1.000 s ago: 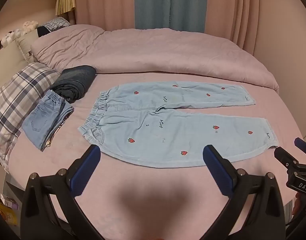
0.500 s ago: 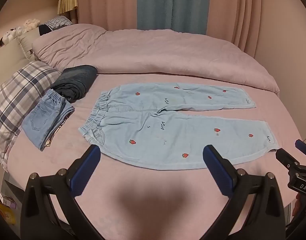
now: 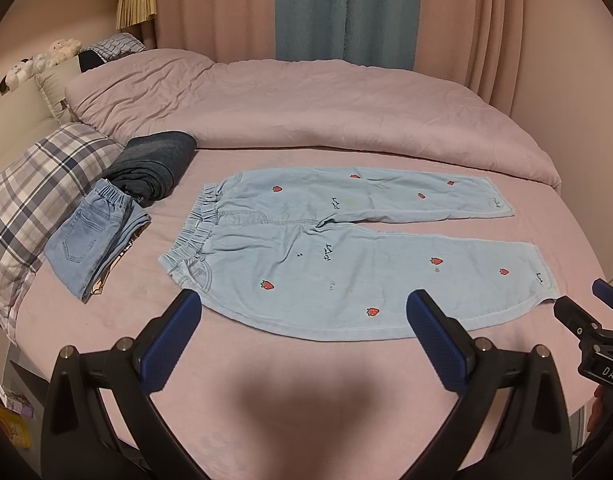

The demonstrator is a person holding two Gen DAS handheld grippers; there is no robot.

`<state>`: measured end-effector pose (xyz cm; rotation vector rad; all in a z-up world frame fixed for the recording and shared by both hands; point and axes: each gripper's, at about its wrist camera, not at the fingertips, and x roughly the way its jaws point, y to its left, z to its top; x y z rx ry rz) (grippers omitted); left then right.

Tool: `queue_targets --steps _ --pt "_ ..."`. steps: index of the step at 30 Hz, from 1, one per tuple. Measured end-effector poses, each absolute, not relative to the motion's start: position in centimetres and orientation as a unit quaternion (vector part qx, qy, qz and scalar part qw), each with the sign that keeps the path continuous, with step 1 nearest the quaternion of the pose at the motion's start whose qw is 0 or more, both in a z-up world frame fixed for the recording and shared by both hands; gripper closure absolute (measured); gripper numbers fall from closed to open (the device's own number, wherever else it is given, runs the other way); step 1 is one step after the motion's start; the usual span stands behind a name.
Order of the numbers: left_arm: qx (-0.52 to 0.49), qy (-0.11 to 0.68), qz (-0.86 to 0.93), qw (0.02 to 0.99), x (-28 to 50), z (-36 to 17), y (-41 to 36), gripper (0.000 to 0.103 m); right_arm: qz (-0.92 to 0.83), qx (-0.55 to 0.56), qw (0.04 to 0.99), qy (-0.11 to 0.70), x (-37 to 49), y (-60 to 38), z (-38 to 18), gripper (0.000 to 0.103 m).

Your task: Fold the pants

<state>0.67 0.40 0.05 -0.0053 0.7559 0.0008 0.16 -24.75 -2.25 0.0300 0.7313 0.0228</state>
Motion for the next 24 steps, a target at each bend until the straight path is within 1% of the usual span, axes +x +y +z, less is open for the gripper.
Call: queue_targets --steps 24 --pt "-0.003 0.368 0.001 0.930 0.67 0.10 0.69 0.000 0.012 0.016 0.934 0.358 0.32 -24.73 -2.20 0.000"
